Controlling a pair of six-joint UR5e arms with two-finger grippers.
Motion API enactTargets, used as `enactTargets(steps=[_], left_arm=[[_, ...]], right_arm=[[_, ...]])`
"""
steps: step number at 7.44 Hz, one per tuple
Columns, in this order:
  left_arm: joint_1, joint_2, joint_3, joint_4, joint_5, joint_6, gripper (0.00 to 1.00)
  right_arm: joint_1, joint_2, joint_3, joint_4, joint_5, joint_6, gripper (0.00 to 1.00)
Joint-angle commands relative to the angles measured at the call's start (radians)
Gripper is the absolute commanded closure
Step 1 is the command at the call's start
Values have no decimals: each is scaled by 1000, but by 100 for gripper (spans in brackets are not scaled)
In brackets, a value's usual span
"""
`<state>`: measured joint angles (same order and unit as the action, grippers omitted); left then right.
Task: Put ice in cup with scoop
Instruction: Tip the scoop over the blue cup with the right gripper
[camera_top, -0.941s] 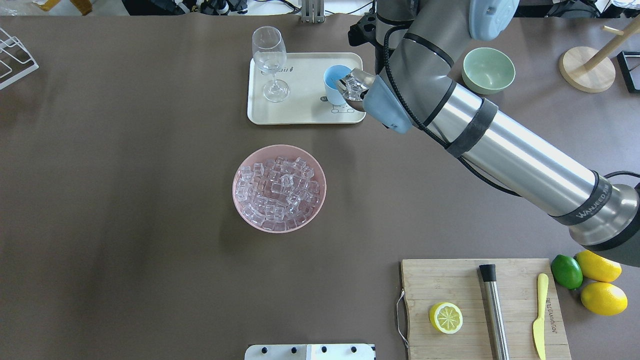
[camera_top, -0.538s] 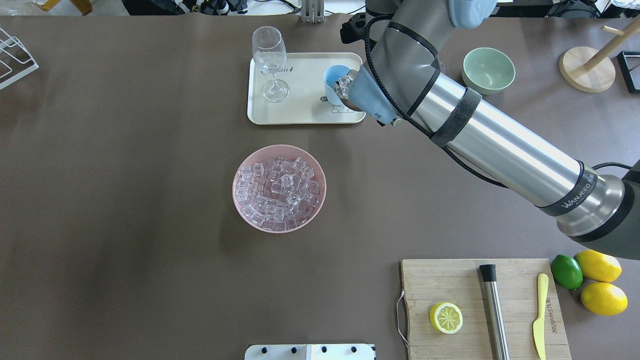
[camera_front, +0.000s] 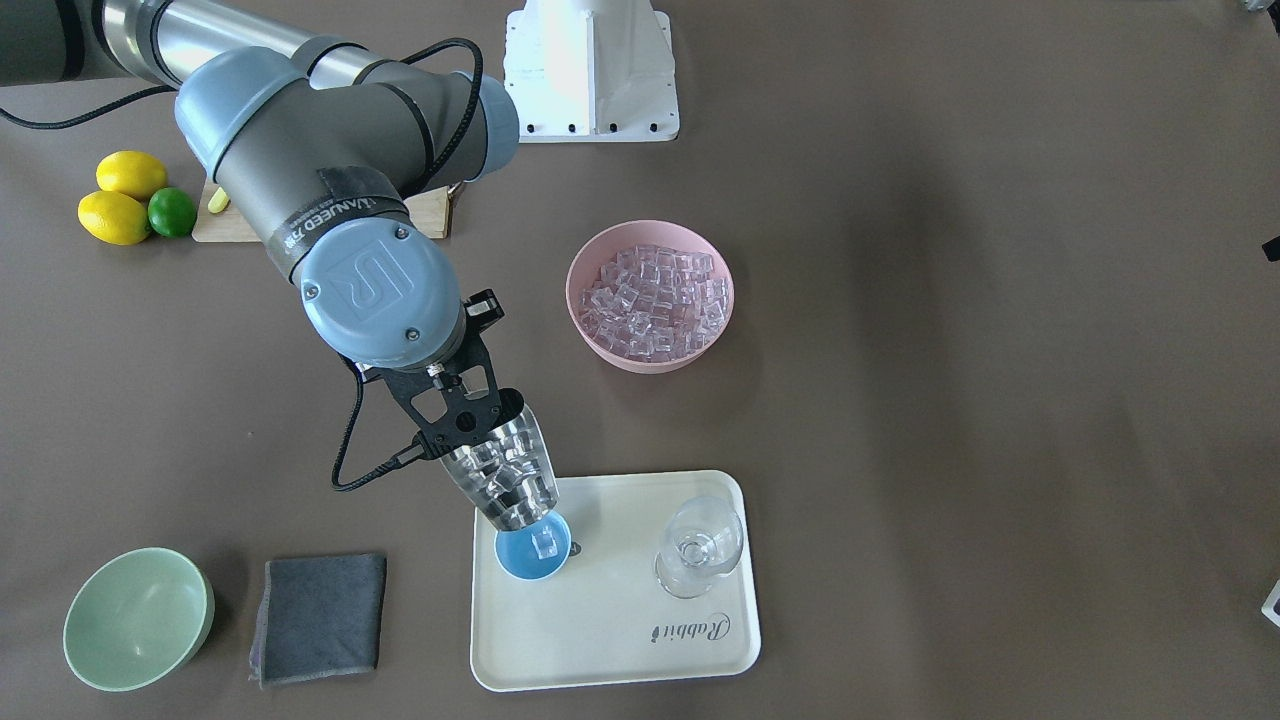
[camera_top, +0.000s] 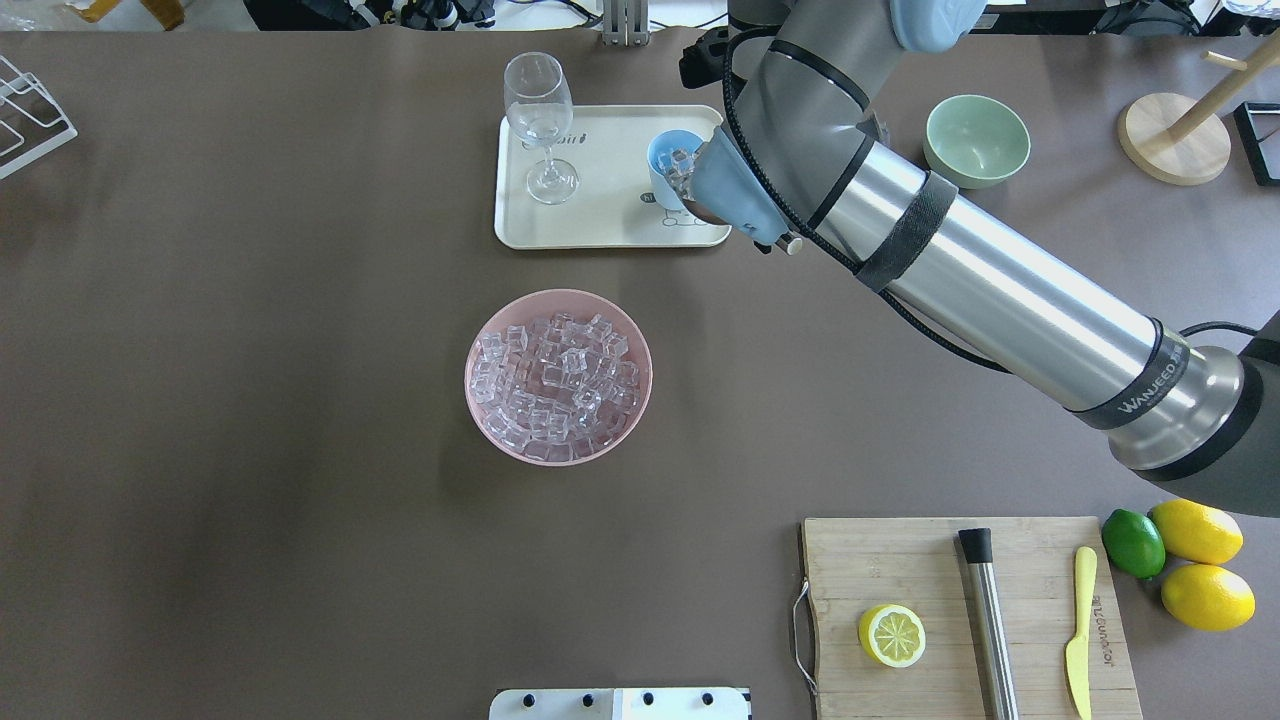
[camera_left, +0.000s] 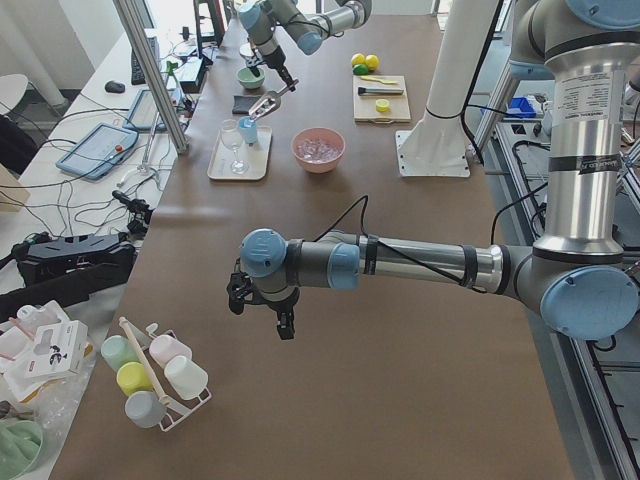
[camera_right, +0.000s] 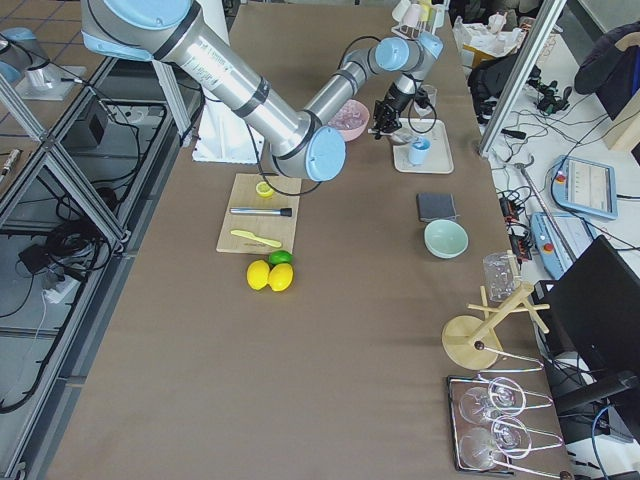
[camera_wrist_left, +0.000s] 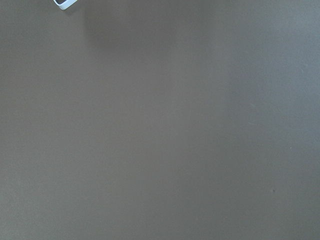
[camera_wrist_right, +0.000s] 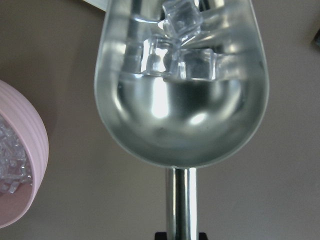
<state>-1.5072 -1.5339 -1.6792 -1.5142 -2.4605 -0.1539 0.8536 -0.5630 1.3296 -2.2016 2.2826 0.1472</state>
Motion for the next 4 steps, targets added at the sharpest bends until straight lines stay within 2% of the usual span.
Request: enactTargets(steps=[1, 4], left_arm=[[1, 0, 1, 2, 0, 1, 2], [1, -2, 0, 0, 0, 1, 2]], right_arm=[[-1, 8, -10, -20, 0, -9, 100], [-1, 12, -17, -33, 0, -17, 100]])
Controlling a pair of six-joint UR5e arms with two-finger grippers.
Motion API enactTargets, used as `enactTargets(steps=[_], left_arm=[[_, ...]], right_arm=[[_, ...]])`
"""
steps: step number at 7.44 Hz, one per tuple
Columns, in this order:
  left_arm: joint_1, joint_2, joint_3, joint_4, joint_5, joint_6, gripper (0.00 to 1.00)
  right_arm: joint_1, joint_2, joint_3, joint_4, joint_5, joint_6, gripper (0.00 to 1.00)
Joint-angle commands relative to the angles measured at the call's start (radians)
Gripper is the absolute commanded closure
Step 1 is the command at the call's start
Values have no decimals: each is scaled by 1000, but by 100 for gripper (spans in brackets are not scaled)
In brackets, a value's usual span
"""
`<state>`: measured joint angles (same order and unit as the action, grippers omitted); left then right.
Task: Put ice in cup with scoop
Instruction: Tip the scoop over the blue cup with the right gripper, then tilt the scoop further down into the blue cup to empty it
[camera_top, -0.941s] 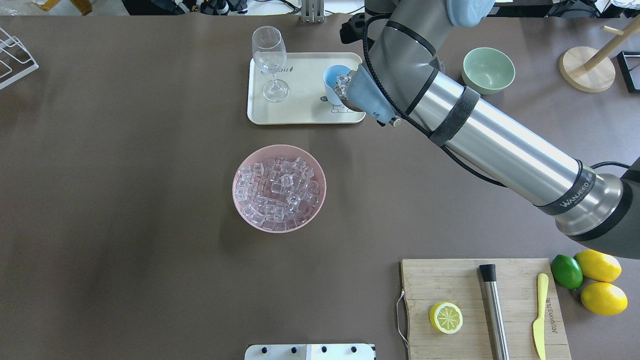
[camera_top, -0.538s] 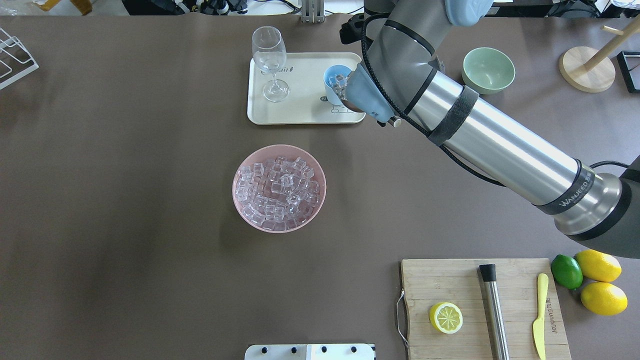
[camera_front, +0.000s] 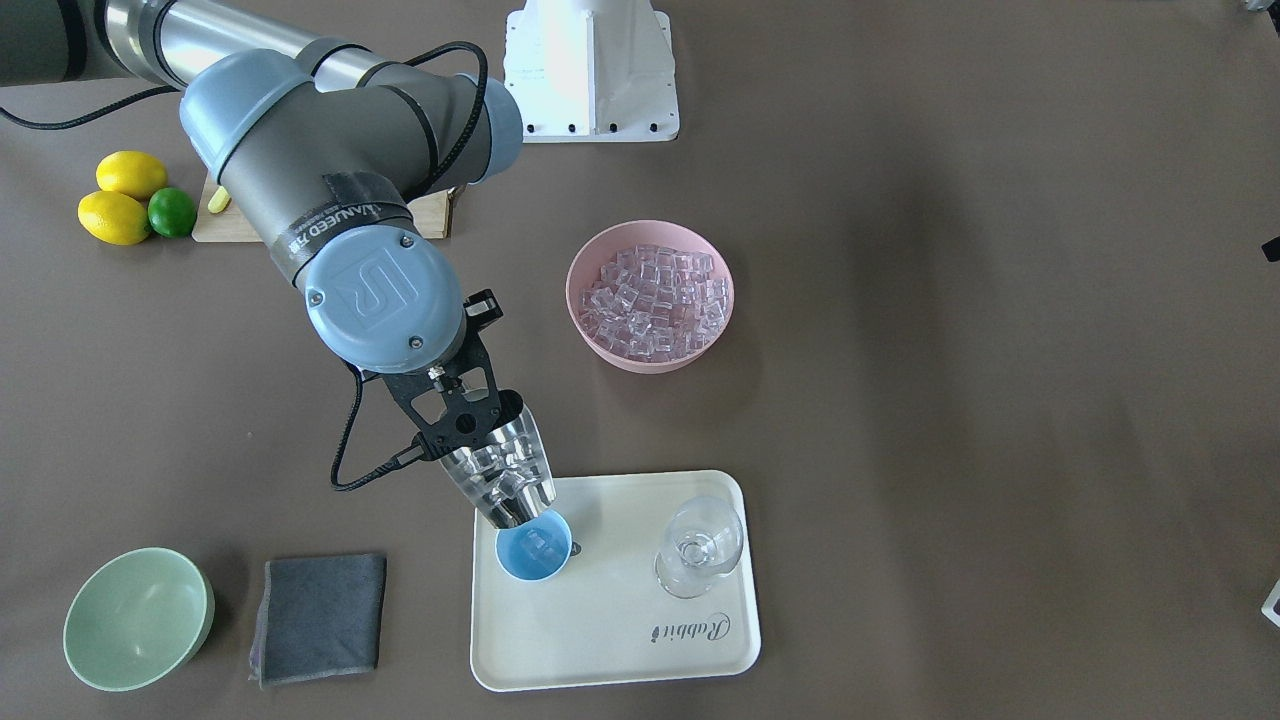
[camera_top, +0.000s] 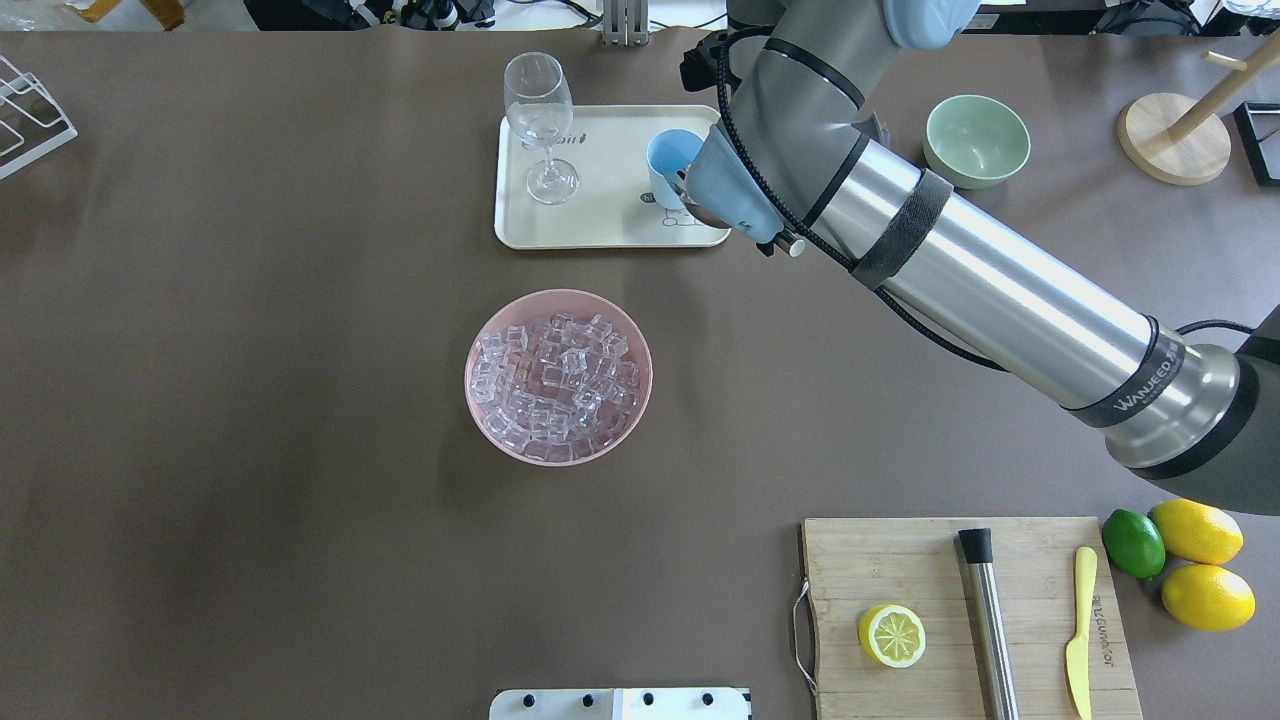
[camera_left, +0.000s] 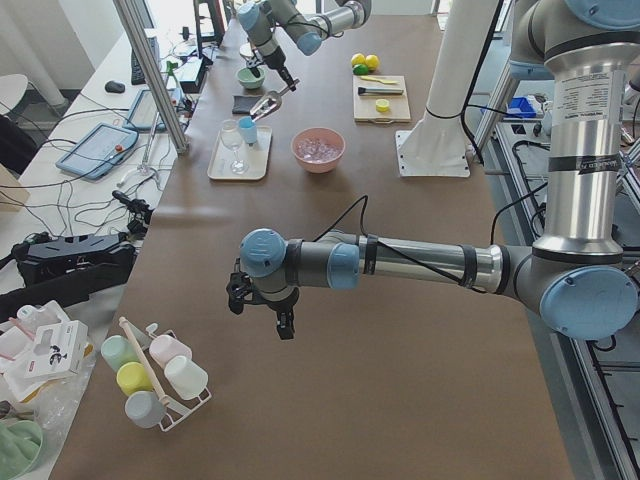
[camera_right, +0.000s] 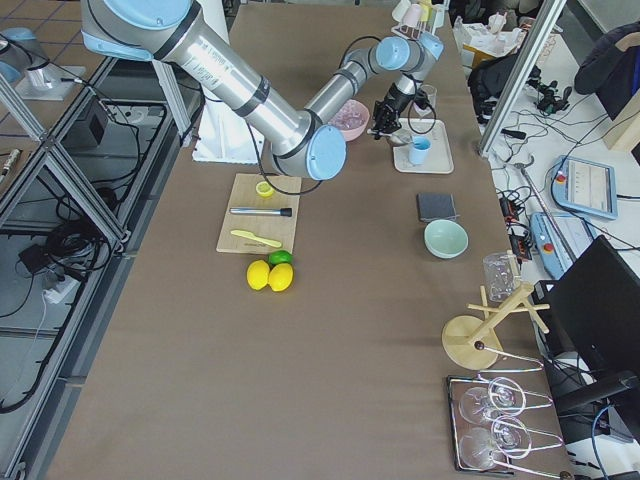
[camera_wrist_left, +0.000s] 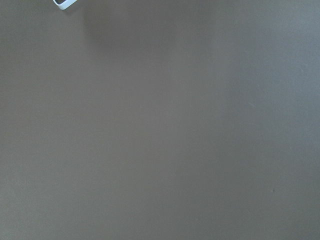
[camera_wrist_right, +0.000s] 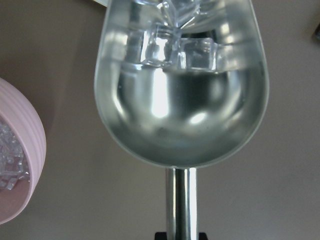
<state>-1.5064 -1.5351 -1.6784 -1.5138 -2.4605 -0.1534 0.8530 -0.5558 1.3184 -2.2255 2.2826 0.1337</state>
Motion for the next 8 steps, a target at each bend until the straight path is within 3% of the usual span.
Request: enactTargets(steps=[1, 5, 8], left_arm=[[0, 0, -3, 0, 0, 0, 2], [0, 0, -11, 1, 0, 0, 2], [2, -2, -9, 1, 0, 0, 2]], right_arm=[[0, 32, -28, -31, 0, -8, 100], [0, 94, -96, -92, 5, -54, 100], [0, 94, -96, -117, 17, -78, 100]])
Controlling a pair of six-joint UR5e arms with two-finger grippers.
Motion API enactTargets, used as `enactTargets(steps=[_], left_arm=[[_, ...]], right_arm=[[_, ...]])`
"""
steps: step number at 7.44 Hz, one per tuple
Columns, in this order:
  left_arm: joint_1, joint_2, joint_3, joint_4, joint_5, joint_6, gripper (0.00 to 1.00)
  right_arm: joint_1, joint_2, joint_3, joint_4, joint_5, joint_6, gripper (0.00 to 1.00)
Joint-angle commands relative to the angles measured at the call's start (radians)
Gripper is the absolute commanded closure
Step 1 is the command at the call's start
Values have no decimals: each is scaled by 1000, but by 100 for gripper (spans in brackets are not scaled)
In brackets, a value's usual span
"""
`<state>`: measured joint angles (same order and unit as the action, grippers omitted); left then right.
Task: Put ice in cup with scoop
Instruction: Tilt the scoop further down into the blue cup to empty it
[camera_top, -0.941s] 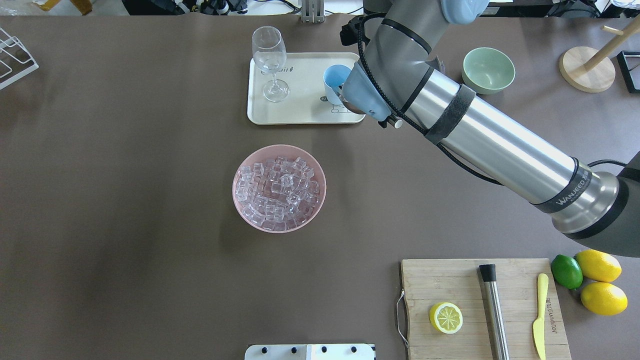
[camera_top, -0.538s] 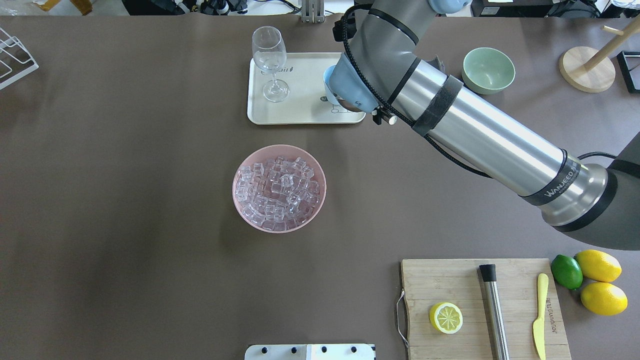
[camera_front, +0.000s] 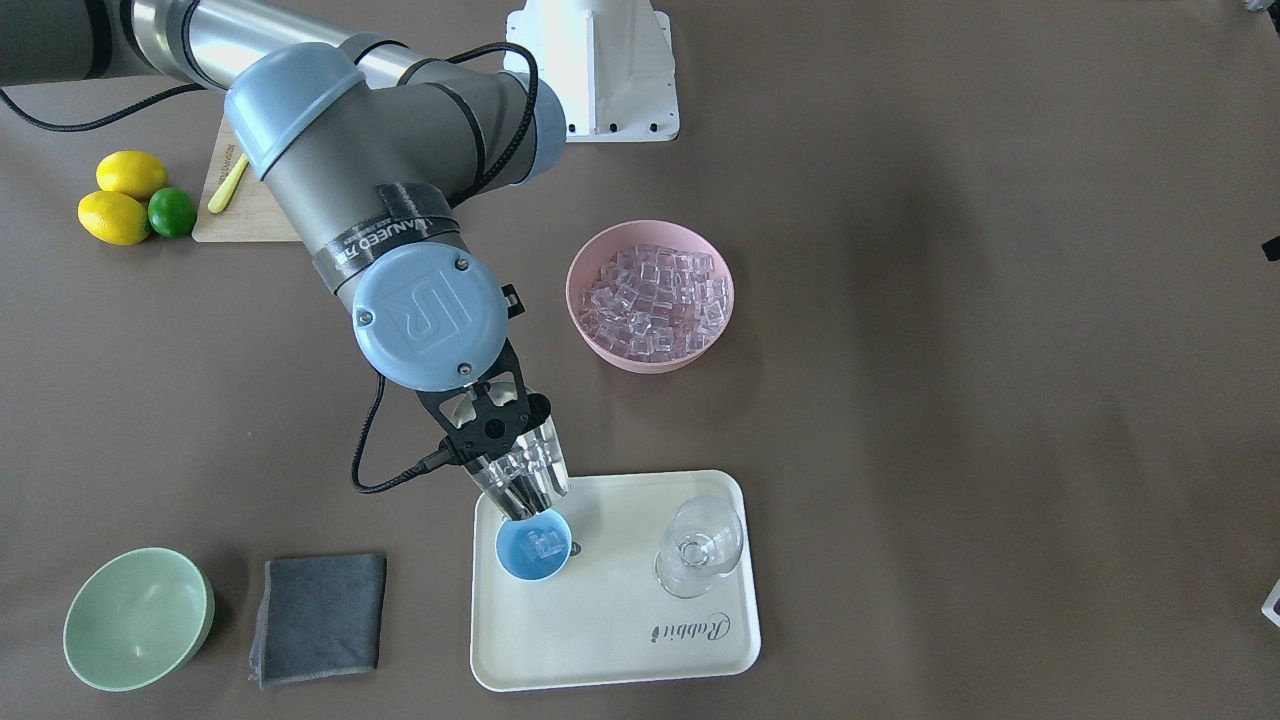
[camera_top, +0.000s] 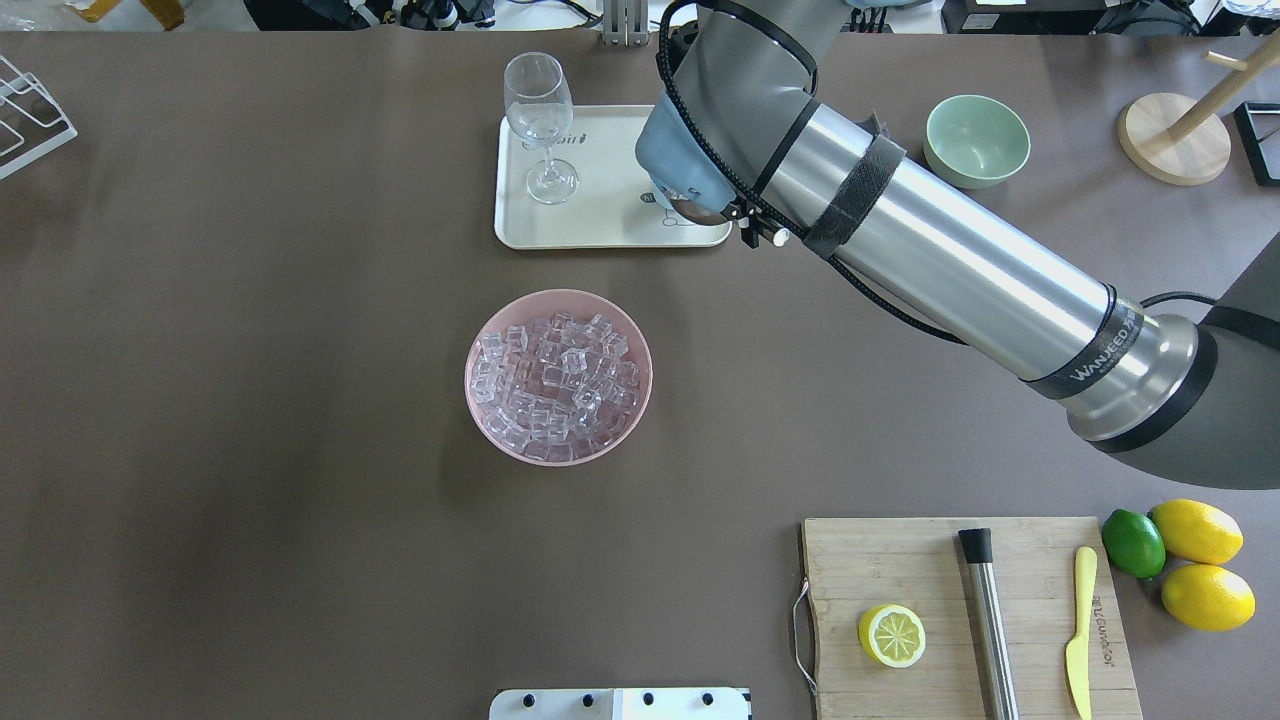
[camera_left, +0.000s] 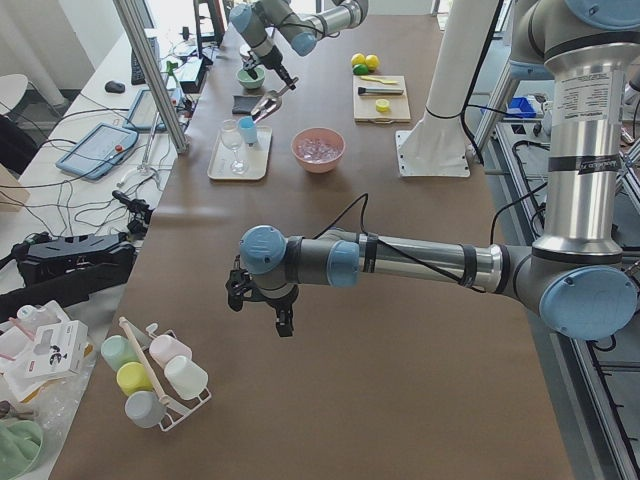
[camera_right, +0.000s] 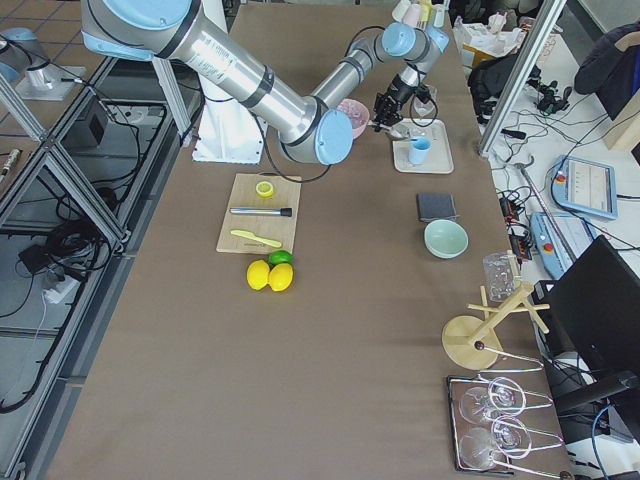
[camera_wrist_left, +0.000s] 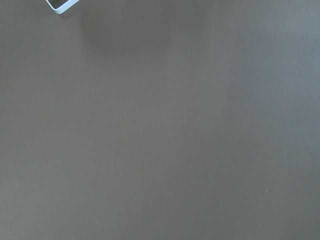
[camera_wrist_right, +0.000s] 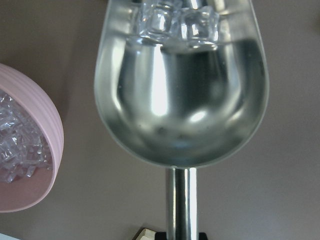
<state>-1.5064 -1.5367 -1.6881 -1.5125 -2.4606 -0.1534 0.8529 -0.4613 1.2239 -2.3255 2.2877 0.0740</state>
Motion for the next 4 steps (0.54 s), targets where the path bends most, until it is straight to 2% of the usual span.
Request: enactTargets(steps=[1, 4], left_arm=[[2, 0, 2, 0, 0, 0, 2], [0, -11, 4, 9, 0, 0, 2]], right_arm=[[0, 0, -1, -21, 16, -23, 100], [12, 9, -17, -49, 15, -60, 100]])
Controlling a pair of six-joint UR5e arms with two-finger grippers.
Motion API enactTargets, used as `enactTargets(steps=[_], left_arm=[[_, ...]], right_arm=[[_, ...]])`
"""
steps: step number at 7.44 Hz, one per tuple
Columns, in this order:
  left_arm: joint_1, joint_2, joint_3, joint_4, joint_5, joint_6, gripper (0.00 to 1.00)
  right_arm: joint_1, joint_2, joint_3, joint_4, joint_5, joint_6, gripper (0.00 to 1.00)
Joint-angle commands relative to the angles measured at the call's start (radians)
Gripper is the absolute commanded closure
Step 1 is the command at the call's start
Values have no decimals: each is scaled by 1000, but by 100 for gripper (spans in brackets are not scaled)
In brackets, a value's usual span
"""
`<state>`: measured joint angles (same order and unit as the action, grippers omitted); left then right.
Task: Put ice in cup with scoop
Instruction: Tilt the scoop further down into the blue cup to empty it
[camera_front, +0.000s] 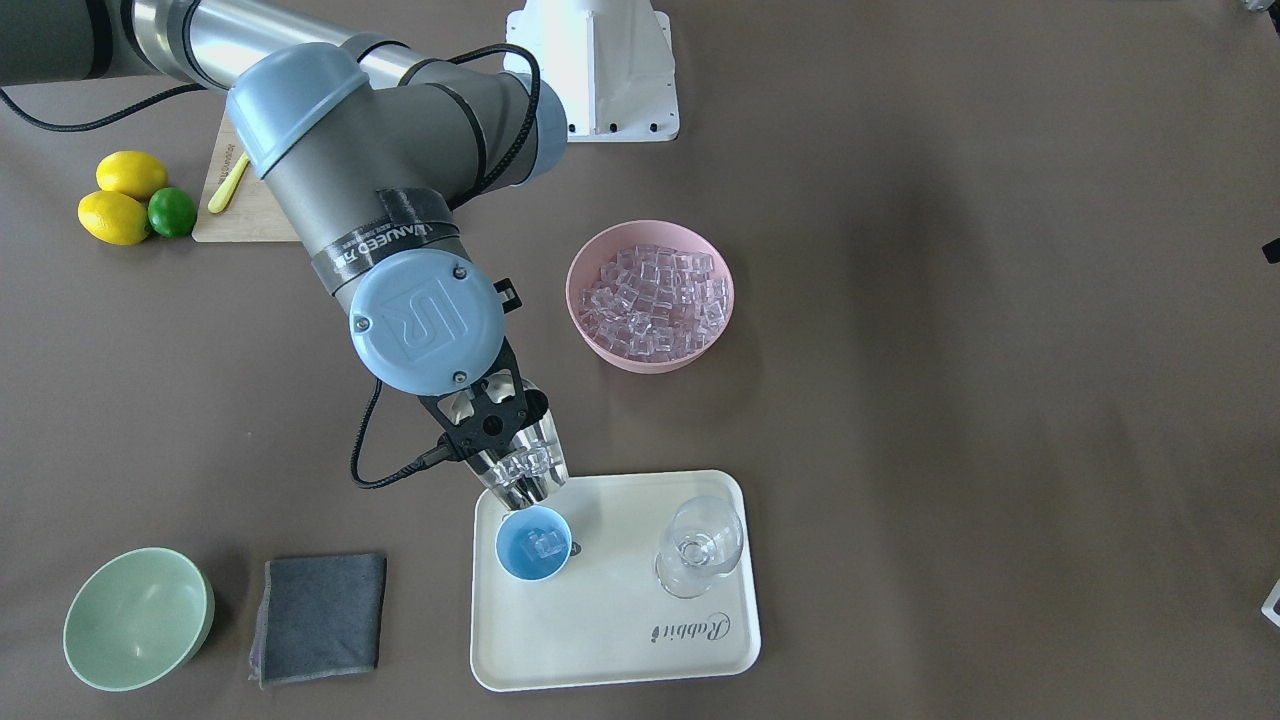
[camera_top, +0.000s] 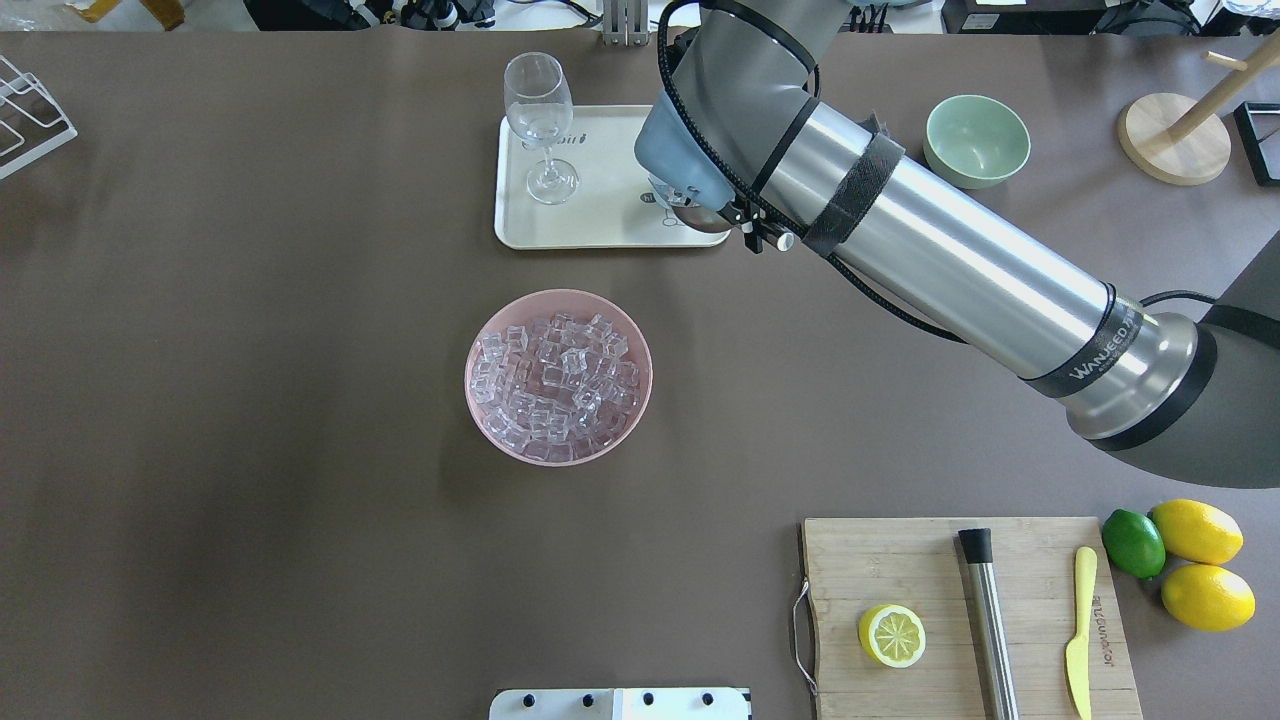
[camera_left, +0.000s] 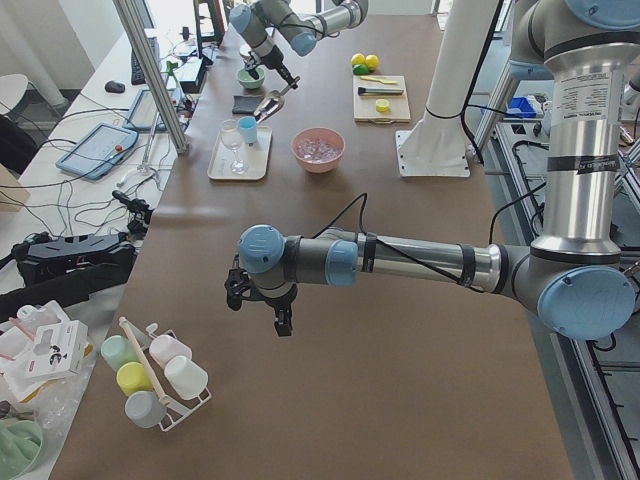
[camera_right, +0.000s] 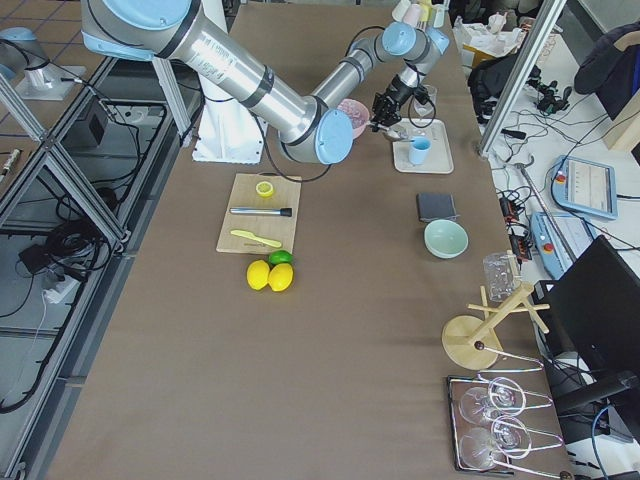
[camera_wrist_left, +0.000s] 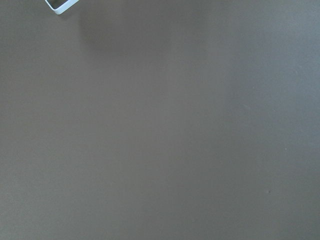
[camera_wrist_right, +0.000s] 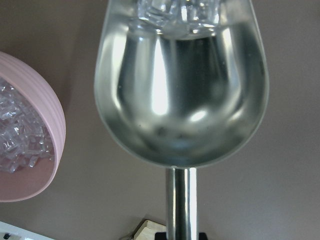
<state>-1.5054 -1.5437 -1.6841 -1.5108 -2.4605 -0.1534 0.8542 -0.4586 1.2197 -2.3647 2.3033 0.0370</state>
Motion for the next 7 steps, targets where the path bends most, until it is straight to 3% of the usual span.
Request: enactTargets(steps=[1, 4, 7], left_arm=[[-1, -4, 0, 8, 0, 0, 2], [-1, -4, 0, 12, 0, 0, 2], [-2, -6, 1, 12, 0, 0, 2]], right_arm=[[29, 9, -20, -10, -1, -32, 100], [54, 20, -22, -4, 1, -46, 100], [11, 26, -97, 28, 16, -45, 100]])
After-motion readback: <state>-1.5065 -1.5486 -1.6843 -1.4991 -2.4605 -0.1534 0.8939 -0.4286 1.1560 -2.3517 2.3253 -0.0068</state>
